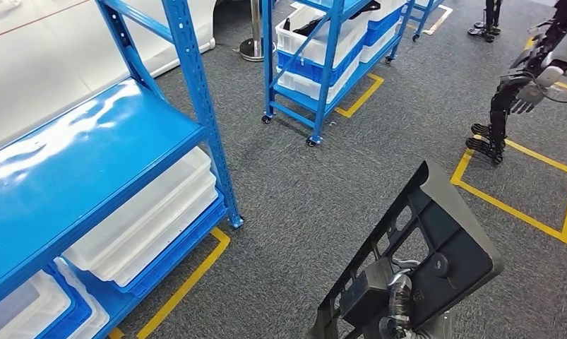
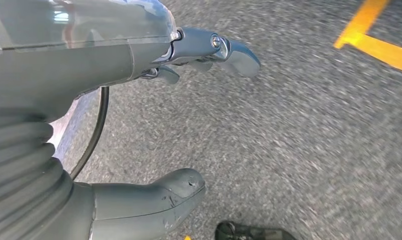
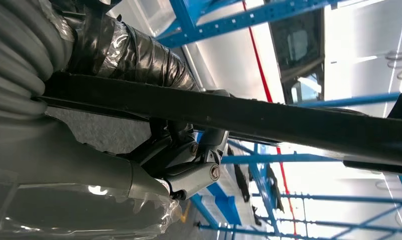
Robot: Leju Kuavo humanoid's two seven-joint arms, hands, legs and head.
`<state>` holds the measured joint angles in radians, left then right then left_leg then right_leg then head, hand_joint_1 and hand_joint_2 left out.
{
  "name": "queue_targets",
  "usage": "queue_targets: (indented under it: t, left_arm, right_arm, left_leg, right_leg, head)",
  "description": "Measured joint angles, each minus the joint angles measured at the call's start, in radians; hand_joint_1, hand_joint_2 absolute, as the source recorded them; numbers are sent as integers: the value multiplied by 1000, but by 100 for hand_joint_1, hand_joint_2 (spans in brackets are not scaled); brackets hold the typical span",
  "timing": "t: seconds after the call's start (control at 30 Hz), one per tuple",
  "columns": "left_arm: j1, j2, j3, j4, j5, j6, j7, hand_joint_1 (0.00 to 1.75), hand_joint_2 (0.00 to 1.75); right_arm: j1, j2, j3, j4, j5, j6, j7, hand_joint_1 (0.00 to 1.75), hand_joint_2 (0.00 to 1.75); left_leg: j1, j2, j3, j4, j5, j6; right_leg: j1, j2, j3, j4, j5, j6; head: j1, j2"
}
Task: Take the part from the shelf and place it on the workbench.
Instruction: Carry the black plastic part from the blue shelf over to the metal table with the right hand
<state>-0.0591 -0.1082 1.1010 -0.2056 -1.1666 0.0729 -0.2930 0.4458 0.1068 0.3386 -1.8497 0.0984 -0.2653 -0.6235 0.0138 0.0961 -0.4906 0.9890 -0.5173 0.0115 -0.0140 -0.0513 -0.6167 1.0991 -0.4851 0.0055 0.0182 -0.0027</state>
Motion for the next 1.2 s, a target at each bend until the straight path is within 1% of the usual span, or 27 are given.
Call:
queue_targets:
  t: [0.03, 0.07, 0.13, 0.17, 0.23, 0.27, 0.3, 0.33, 0.37, 0.4, 0.43, 0.5, 0.57, 0.6, 0.67, 0.7, 0.73, 0.8, 0.83, 0.87, 0.9, 0.93, 0.97, 1.03, 1.1, 1.17, 1.2]
  left_arm:
    - [0, 0, 0, 0, 0, 0, 0, 0, 175]
    - [-1, 0, 0, 0, 0, 0, 0, 0, 175]
    - [-5, -1, 0, 0, 0, 0, 0, 0, 175]
    - [-7, -1, 0, 0, 0, 0, 0, 0, 175]
    - [-7, -1, 0, 0, 0, 0, 0, 0, 175]
    - [-5, -1, 0, 0, 0, 0, -1, 0, 175]
    - [-3, -1, 0, 0, 0, 0, -1, 0, 175]
    - [0, 0, 0, 0, 0, 0, 0, 0, 175]
    - [2, 0, 0, 0, -1, 0, 0, 0, 175]
    - [3, 0, 0, 0, -2, -1, 0, 0, 175]
    - [3, 0, 0, 0, -2, -1, 0, 0, 175]
    - [2, 0, 0, 0, -3, -1, 0, 0, 175]
    - [2, 0, 0, 0, -4, -1, -1, 0, 175]
    - [1, 0, 0, 0, -4, -1, -1, 0, 175]
    - [-2, 0, 0, 0, -4, -1, -1, 0, 175]
    - [-4, -1, 0, 0, -4, -1, -1, 0, 175]
    - [-4, -1, 0, 0, -5, -1, -1, 0, 175]
    - [-1, -1, 0, 0, -6, -1, -2, 0, 175]
    - [1, -1, 0, 0, -6, -1, -2, 0, 175]
    - [2, -1, 0, 0, -6, -1, -2, 0, 175]
    - [1, 0, 1, 0, -5, -1, -2, 0, 175]
    - [0, 0, 1, 0, -4, -1, -2, 0, 175]
    - [-1, 0, 1, 0, -4, -1, -2, 0, 175]
    - [-2, 0, 1, 0, -3, -2, -3, 0, 175]
    - [-3, 0, 1, 0, -4, -3, -5, 0, 175]
    - [-6, -1, 2, 0, -6, -4, -6, 0, 175]
    - [-9, -1, 2, 0, -7, -4, -7, 0, 175]
  right_arm:
    - [0, 0, 0, -1, -2, 2, 0, 175, 175]
    - [1, 0, -1, -1, -3, 3, -1, 175, 175]
    - [4, 2, -3, -3, -5, 6, -2, 175, 175]
    - [6, 3, -4, -3, -5, 6, -2, 175, 175]
    - [7, 6, -6, -5, -5, 7, -2, 175, 175]
    - [7, 7, -7, -5, -5, 7, -2, 175, 175]
    - [6, 8, -7, -5, -5, 7, -2, 175, 175]
    - [7, 8, -8, -5, -6, 8, -2, 175, 175]
    - [7, 8, -9, -5, -6, 8, -2, 175, 175]
    - [7, 8, -9, -5, -6, 9, -2, 175, 175]
    - [7, 9, -9, -5, -6, 10, -2, 175, 175]
    - [5, 12, -10, -5, -6, 12, -2, 175, 175]
    - [3, 14, -10, -5, -6, 13, -2, 175, 175]
    - [3, 14, -11, -5, -6, 14, -1, 175, 175]
    - [4, 14, -11, -5, -6, 14, -1, 175, 175]
    - [5, 14, -11, -5, -6, 13, -1, 175, 175]
    - [3, 14, -11, -5, -6, 14, -1, 175, 175]
    - [0, 14, -12, -5, -6, 14, -1, 175, 175]
    - [-1, 14, -12, -5, -6, 14, -1, 175, 175]
    - [-1, 14, -12, -5, -6, 14, -1, 175, 175]
    - [-1, 14, -13, -4, -6, 14, -1, 175, 175]
    - [0, 14, -13, -4, -6, 14, 0, 175, 175]
    - [-1, 14, -14, -4, -5, 14, 0, 175, 175]
    - [-3, 14, -14, -3, -1, 16, 0, 175, 175]
    - [-5, 16, -14, -2, 6, 22, -2, 175, 175]
    - [-4, 20, -15, -1, 11, 29, -3, 175, 175]
    - [-3, 23, -16, -1, 12, 31, -4, 175, 175]
  left_leg:
    - [-2, 10, 3, 1, -4, -6]
    - [-4, 19, 4, 1, -7, -11]
    - [-4, 33, 10, 0, -12, -23]
    - [-1, 21, 12, 5, -18, -28]
    - [4, -37, -13, 67, -63, -35]
    - [5, -66, -39, 126, -95, -36]
    - [6, -83, -74, 198, -128, -36]
    - [6, -88, -104, 256, -146, -37]
    - [6, -90, -123, 286, -144, -37]
    - [6, -92, -127, 281, -124, -37]
    - [7, -98, -111, 234, -85, -36]
    - [10, -140, -62, 103, -17, -33]
    - [11, -177, -37, 34, 2, -29]
    - [9, -177, -35, 29, -1, -26]
    - [7, -153, -31, 23, 5, -14]
    - [8, -140, -28, 17, 9, -6]
    - [9, -125, -27, 12, 13, 1]
    - [7, -94, -26, 7, 15, 11]
    - [4, -78, -26, 7, 14, 14]
    - [3, -63, -26, 7, 13, 14]
    - [2, -48, -26, 7, 12, 14]
    - [1, -34, -24, 8, 10, 12]
    - [1, -22, -21, 8, 7, 10]
    - [-2, -1, -14, 9, 0, 2]
    - [-6, 17, -7, 9, -6, -9]
    - [-6, 36, -2, 8, -12, -19]
    - [-4, 27, -1, 15, -20, -24]
  right_leg:
    - [5, -14, 22, -42, 8, -5]
    - [10, -20, 28, -57, 5, -10]
    - [12, 4, 25, -61, 7, -21]
    - [11, 14, 26, -66, 10, -27]
    - [6, 35, 28, -75, 16, -40]
    - [8, 45, 27, -76, 17, -44]
    - [9, 58, 27, -75, 17, -47]
    - [10, 72, 26, -74, 17, -49]
    - [10, 87, 27, -73, 17, -49]
    - [11, 102, 27, -71, 17, -49]
    - [11, 117, 28, -69, 16, -48]
    - [10, 145, 25, -60, 13, -43]
    - [9, 168, 16, -52, 14, -32]
    - [7, 181, 11, -51, 17, -25]
    - [4, 194, 5, -54, 22, -12]
    - [5, 178, 0, -45, 17, -8]
    - [8, 149, -13, -17, -2, -5]
    - [8, 84, -65, 93, -64, -2]
    - [6, 69, -97, 159, -93, 1]
    - [3, 62, -118, 205, -108, 3]
    - [1, 57, -123, 220, -105, 5]
    - [-1, 53, -107, 195, -85, 6]
    - [-2, 42, -72, 136, -53, 5]
    - [4, -4, 5, 0, -9, -1]
    - [15, -29, 35, -59, -4, -8]
    - [17, -7, 34, -64, -3, -16]
    - [15, 5, 35, -68, -1, -22]
  head:
    - [0, 0]
    - [0, 0]
    - [-1, 0]
    - [-1, 0]
    - [-1, 0]
    - [-1, 0]
    - [-1, 0]
    - [-1, 0]
    - [-1, 0]
    - [-1, 0]
    - [-1, 0]
    - [-1, 0]
    - [-1, 0]
    - [-1, 0]
    - [-1, 0]
    - [0, 0]
    - [1, 0]
    - [3, 0]
    - [3, 0]
    - [3, 0]
    - [3, 0]
    - [3, 0]
    - [3, 0]
    - [3, 0]
    - [3, 0]
    - [2, 0]
    - [2, 0]
